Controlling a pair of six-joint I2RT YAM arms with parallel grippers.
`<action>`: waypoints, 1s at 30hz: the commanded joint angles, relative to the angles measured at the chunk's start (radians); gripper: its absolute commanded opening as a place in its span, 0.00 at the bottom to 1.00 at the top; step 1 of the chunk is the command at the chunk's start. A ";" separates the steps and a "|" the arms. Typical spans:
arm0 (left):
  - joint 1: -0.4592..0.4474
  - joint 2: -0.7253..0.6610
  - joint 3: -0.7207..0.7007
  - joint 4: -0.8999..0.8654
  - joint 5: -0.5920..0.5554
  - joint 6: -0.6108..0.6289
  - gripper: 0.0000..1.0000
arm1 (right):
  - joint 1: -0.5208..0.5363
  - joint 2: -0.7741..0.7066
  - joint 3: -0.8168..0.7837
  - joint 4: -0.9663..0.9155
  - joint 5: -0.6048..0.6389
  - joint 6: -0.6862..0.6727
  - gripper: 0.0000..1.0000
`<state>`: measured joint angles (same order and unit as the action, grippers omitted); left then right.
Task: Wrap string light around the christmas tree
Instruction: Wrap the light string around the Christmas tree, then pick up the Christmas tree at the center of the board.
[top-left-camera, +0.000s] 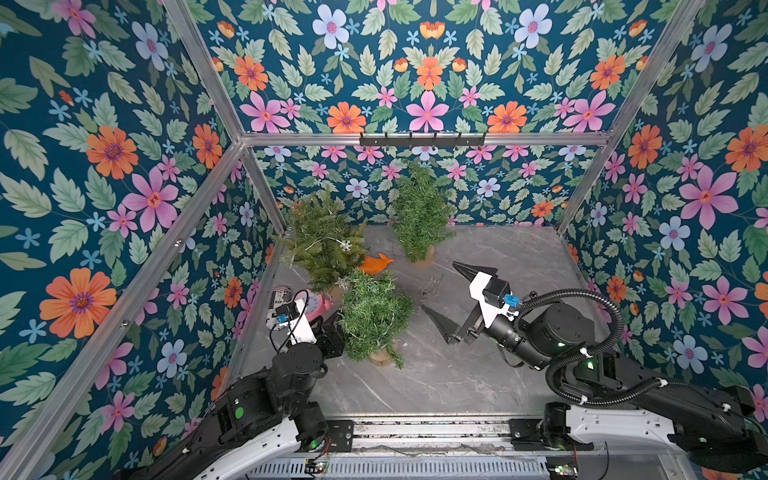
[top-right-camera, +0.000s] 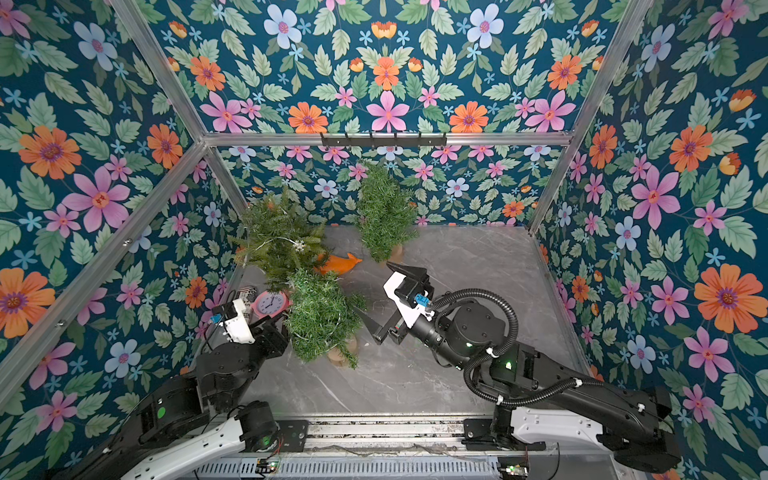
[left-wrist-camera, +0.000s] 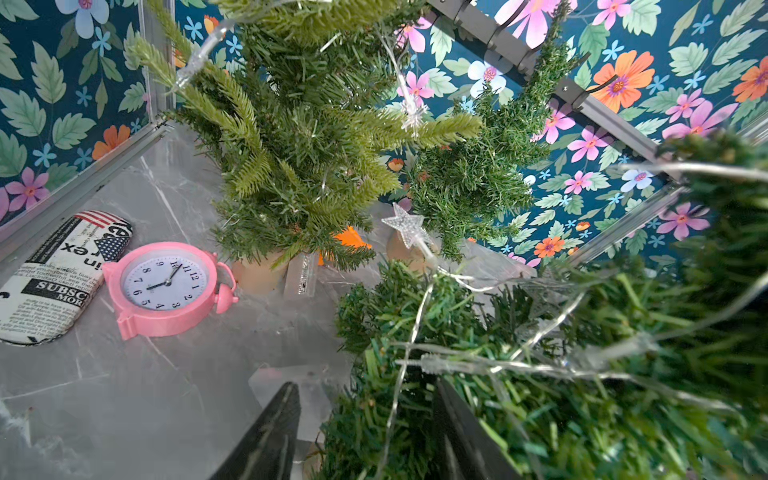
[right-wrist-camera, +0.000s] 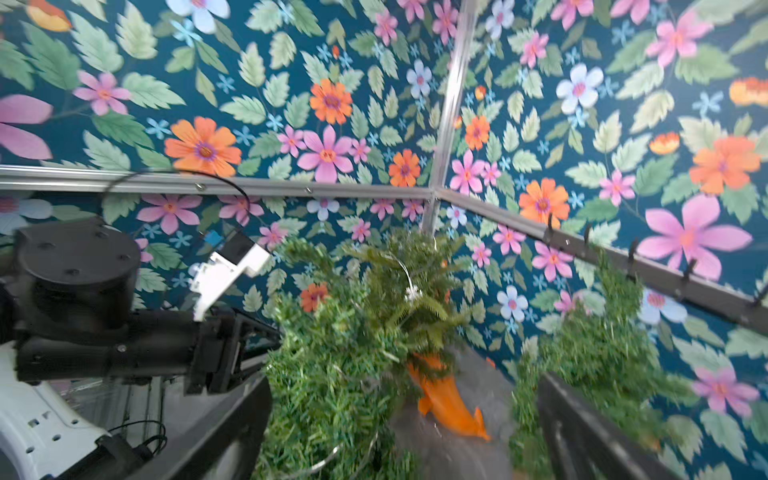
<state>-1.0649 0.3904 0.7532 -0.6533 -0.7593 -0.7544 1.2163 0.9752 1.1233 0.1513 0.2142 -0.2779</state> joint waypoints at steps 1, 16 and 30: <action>0.001 -0.022 -0.009 0.056 -0.006 0.038 0.55 | 0.000 0.046 0.040 0.117 -0.187 -0.118 1.00; 0.000 -0.129 0.020 -0.001 0.002 0.028 0.63 | 0.000 0.398 0.237 0.265 -0.132 -0.066 1.00; 0.001 -0.139 0.033 -0.009 -0.003 0.017 0.64 | 0.001 0.491 0.285 0.202 -0.050 0.096 0.81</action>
<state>-1.0649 0.2512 0.7807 -0.6567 -0.7563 -0.7353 1.2171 1.4624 1.3956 0.3504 0.1535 -0.2096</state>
